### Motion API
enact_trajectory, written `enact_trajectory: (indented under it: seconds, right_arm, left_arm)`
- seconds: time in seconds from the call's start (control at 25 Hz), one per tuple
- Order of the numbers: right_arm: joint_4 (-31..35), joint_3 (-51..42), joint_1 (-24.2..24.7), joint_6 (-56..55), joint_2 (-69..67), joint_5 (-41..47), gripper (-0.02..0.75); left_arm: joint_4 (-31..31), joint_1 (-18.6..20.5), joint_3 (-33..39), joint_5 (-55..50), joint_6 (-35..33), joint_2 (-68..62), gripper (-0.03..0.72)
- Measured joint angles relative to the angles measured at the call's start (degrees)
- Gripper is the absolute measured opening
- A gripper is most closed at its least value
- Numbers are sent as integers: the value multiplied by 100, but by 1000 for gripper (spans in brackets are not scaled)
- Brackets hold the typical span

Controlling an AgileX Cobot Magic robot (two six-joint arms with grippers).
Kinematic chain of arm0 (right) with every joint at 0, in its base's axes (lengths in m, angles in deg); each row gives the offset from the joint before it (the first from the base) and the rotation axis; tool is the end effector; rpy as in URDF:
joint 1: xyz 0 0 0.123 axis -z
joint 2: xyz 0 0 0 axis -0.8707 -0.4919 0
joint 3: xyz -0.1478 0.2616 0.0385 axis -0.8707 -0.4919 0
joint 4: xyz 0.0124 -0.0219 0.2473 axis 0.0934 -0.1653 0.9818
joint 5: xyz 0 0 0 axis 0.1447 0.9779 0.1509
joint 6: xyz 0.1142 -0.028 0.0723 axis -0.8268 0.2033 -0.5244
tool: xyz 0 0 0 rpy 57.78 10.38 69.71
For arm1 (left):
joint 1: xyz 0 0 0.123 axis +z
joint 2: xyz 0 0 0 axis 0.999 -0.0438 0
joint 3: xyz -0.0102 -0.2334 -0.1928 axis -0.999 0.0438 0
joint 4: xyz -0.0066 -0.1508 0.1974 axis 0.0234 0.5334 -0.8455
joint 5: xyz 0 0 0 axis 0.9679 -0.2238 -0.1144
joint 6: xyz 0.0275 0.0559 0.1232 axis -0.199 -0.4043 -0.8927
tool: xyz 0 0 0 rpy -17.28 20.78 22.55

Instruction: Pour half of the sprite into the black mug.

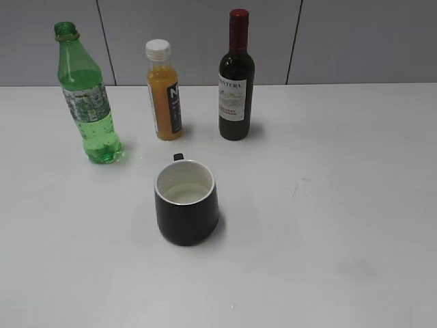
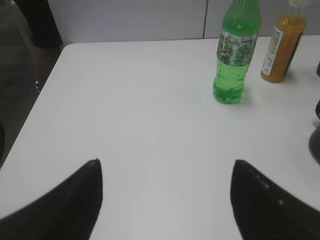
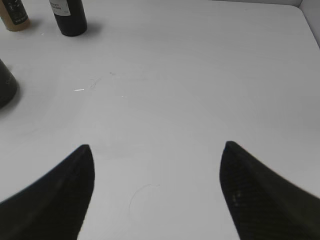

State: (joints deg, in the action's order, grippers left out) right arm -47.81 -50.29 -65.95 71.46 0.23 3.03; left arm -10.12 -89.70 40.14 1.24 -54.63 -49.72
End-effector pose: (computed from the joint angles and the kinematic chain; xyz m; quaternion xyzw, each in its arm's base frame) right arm 0.0287 0.0122 0.2410 -0.0660 0.8415 0.0491 0.5340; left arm 0.0247 -0.0055 0.2718 0.0297 0.8381 -0.0213 0.5442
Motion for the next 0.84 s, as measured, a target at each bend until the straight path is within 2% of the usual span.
enact_trajectory:
  seconds: [0.36, 0.84]
  right_arm:
    - [0, 0, 0, 0, 0, -5, 590]
    - [0, 0, 0, 0, 0, -5, 590]
  left_arm:
    - [135, 0, 132, -302, -443, 321, 594]
    - [153, 0, 144, -336, -504, 321, 593]
